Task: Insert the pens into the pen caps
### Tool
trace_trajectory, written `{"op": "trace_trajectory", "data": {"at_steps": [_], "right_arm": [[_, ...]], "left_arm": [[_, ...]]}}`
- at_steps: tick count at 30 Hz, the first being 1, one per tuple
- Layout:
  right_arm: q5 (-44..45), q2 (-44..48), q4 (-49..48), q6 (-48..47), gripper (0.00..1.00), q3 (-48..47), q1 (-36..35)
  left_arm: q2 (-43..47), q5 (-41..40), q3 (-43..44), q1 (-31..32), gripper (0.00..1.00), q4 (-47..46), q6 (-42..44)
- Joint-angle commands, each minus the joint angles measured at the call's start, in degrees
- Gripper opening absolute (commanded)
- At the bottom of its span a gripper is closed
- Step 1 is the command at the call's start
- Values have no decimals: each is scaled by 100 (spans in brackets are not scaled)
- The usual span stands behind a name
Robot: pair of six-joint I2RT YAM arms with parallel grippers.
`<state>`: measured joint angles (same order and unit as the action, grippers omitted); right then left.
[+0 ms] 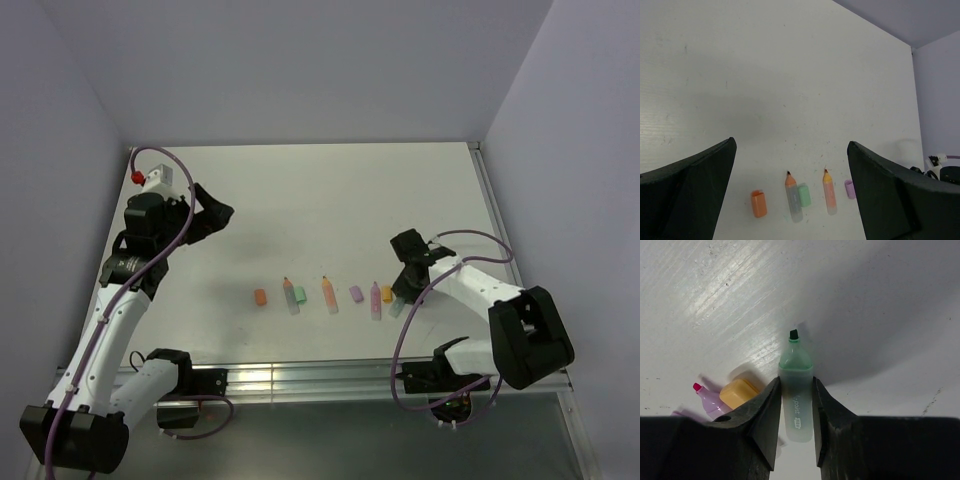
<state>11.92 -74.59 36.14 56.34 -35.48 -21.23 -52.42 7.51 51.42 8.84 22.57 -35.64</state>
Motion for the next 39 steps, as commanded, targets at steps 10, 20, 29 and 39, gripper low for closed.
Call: {"op": "trace_trajectory", "data": {"at_steps": [10, 20, 29, 39], "right_arm": [[389, 1375, 541, -368, 0, -37, 40], [65, 1957, 869, -790, 0, -1267, 5], [-155, 903, 429, -738, 0, -2831, -740], [-164, -784, 385, -624, 0, -5079, -2095]], "left_arm": [[-22, 1165, -132, 12, 91, -806, -286], [39, 2359, -518, -67, 99, -1825, -883], [-75, 3255, -773, -102, 84, -2845, -1516], [-136, 2853, -1134, 627, 83, -3548, -1815]]}}
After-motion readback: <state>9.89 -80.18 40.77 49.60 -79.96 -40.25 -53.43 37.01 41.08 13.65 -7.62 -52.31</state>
